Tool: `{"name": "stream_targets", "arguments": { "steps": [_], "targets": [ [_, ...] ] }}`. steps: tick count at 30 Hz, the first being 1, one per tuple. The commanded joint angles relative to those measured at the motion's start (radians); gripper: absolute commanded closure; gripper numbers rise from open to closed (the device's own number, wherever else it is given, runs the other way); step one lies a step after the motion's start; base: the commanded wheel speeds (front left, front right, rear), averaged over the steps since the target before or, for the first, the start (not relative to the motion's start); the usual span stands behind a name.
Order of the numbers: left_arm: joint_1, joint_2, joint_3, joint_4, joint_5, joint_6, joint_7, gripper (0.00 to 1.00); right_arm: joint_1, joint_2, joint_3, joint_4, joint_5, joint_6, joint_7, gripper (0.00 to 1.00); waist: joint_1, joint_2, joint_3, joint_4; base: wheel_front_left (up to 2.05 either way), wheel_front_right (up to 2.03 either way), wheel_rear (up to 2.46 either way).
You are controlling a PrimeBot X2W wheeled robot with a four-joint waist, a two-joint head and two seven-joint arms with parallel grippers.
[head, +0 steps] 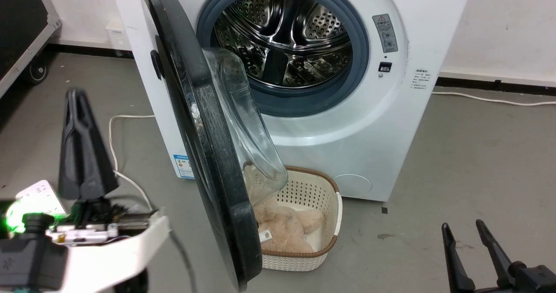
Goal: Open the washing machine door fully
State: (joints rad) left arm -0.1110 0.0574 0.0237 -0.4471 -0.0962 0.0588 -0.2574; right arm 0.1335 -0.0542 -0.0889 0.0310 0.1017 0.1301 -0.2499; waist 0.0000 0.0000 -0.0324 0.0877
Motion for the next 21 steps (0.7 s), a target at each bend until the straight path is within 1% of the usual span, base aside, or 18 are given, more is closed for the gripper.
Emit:
{"name": "stream_targets", "arguments": {
  "steps": [1,5,7,11,16,17,21],
  "targets": [
    [-0.026,-0.002,-0.029,-0.028,0.012,-0.005,-0.004,1.00,-0.013,0.004,0.003,0.007,0.007,0.001,-0.008,0.00,0.0000,0.0000,-0.001,0.001,0.00,0.00,0.00],
    [-0.052,-0.003,-0.126,-0.058,0.031,-0.023,0.029,1.00,-0.012,0.004,0.010,0.013,0.010,0.001,-0.009,0.00,0.0000,0.0000,-0.005,0.000,0.00,0.00,0.00],
    [-0.043,-0.004,-0.192,-0.055,0.040,-0.035,0.074,1.00,-0.012,0.004,0.012,0.016,0.011,0.001,-0.009,0.00,0.0000,0.0000,-0.005,-0.002,0.00,0.00,0.00],
    [0.004,-0.005,-0.323,-0.019,0.043,-0.044,0.155,1.00,-0.014,0.004,0.006,0.019,0.013,0.001,-0.010,0.00,0.0000,0.0000,-0.003,-0.006,0.00,0.00,0.00],
    [0.075,-0.006,-0.472,0.083,0.018,-0.048,0.208,1.00,-0.015,0.004,0.000,0.024,0.013,0.001,-0.011,0.00,0.0000,0.0000,0.002,-0.005,0.00,0.00,0.00],
    [0.100,-0.007,-0.517,0.137,0.008,-0.046,0.222,1.00,-0.017,0.004,0.002,0.027,0.012,0.001,-0.011,0.00,0.0000,0.0000,0.005,-0.007,0.00,0.00,0.00],
    [0.134,-0.007,-0.554,0.258,-0.014,-0.039,0.244,1.00,-0.023,0.004,0.006,0.031,0.014,0.001,-0.011,0.00,0.0000,0.0000,0.014,-0.011,0.00,0.00,0.00]
  ]
}}
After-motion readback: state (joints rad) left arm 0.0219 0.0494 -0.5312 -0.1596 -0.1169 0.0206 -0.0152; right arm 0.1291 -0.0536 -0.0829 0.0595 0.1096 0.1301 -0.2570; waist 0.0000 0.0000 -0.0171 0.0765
